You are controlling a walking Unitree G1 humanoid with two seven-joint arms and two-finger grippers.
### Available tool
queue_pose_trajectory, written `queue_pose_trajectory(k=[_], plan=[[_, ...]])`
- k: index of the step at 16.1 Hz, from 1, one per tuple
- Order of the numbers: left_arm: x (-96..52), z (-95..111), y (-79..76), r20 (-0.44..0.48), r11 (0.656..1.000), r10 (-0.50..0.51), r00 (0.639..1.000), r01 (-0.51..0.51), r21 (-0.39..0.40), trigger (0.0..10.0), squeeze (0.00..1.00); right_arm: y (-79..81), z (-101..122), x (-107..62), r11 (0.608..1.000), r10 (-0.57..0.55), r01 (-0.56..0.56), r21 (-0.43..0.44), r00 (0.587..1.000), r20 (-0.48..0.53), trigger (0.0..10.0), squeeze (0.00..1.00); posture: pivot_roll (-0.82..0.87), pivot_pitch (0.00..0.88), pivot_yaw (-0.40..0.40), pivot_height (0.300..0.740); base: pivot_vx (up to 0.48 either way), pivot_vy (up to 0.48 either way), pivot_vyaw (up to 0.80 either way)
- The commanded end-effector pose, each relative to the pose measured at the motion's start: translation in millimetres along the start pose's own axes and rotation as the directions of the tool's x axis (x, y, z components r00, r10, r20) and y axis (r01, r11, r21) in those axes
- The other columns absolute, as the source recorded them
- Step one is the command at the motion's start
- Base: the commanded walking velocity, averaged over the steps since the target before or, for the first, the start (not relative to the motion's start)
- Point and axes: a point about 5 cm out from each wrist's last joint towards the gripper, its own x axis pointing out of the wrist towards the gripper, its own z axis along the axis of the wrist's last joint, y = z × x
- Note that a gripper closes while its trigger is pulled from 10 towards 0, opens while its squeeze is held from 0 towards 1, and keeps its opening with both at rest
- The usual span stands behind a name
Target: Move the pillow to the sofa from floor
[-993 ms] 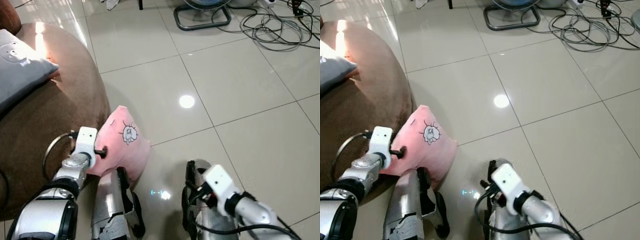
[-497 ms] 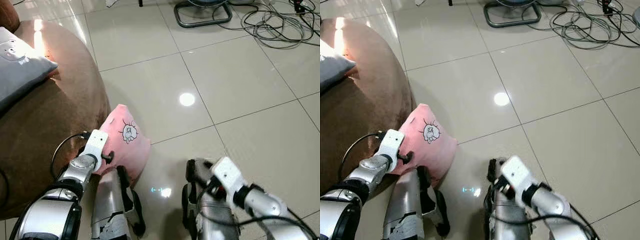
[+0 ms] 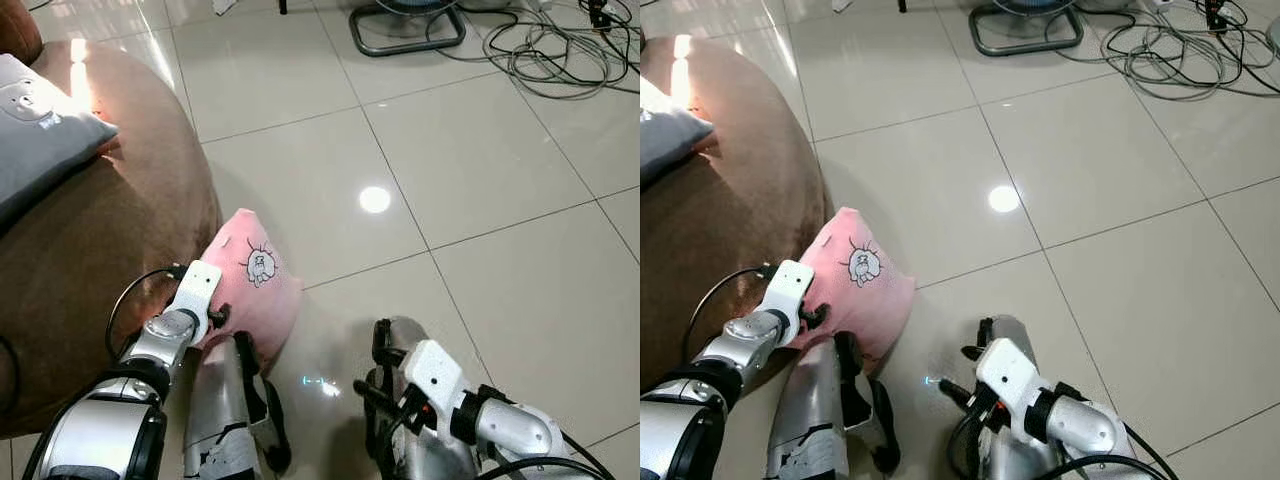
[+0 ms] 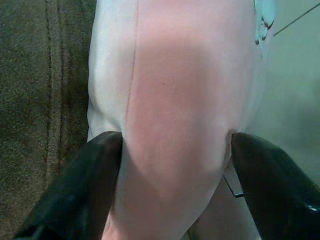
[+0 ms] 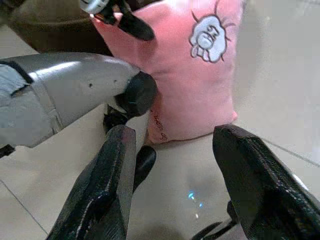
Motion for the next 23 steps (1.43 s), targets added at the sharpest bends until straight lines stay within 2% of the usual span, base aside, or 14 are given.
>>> queue_pose_trajectory(k=[1,9,14,21,23], plan=[[-1.3,-16,-6.5,-0.043,1.000,-0.030,0.999,0.029,-0.012,0.0,0.00,6.1,-4,-3.8,1.000,0.021,-0.021,-0.004,1.000,-0.016,10.0,0.00,-0.21,0.336,0.007,0.577,0.000,0.000,0.00],[-0.6,-13,-9.3,-0.034,0.997,-0.066,0.997,0.065,-0.034,0.0,0.00,3.5,-8,-4.4,1.000,0.005,-0.005,-0.011,1.000,-0.027,10.0,0.00,-0.21,0.338,0.013,0.577,0.000,0.000,0.00],[0.8,0,-7.8,-0.014,0.995,-0.095,0.995,0.095,-0.021,0.0,0.00,-7.8,-2,2.8,0.999,0.007,-0.008,-0.043,1.000,-0.021,10.0,0.00,-0.17,0.403,0.039,0.577,0.000,0.000,0.00],[1.2,-1,-16.8,-0.007,0.985,-0.160,0.987,0.159,-0.061,0.0,0.00,-6.4,-5,6.2,0.999,0.011,-0.013,-0.042,1.000,-0.027,10.0,0.00,-0.18,0.367,0.037,0.577,0.000,0.000,0.00],[1.1,-1,-20.4,0.003,0.976,-0.195,0.981,0.194,-0.094,0.0,0.00,-6.5,-5,13.9,0.999,0.012,-0.014,-0.042,1.000,-0.027,10.0,0.00,-0.17,0.350,0.027,0.577,0.000,0.000,0.00]])
